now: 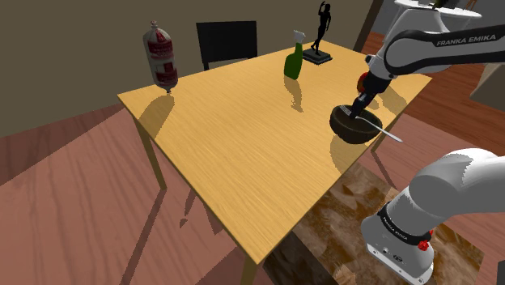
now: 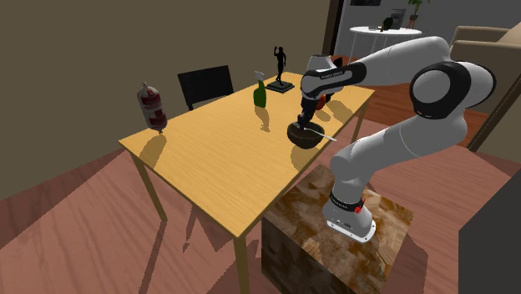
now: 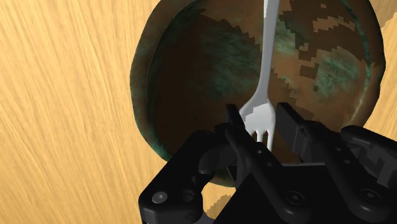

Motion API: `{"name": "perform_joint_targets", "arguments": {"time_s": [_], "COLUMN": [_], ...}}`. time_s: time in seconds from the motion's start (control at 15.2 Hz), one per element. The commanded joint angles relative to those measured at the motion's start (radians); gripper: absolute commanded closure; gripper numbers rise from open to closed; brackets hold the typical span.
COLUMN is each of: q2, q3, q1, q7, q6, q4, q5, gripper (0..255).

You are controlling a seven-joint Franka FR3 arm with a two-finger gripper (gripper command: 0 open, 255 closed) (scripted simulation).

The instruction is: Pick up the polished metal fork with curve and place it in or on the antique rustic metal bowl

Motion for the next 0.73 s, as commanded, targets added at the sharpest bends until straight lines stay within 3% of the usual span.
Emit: {"name": "perform_joint_targets", "arguments": {"time_s": [0.0,0.2,0.26,0.59,0.66], "q2": [0.0,0.0,0.0,0.0,-0.015], "q3": [0.0,0.0,0.0,0.0,0.004], "q1": [0.0,0.0,0.0,0.0,0.0], "q7": [0.0,0.0,0.0,0.0,0.0], "q6": [0.001,0.001,0.001,0.001,-0.039], "q4": [-0.001,-0.001,-0.001,-0.001,0.024], "q5": [0.0,0.0,0.0,0.0,0.002], "gripper": [255,255,0,0,0]}}
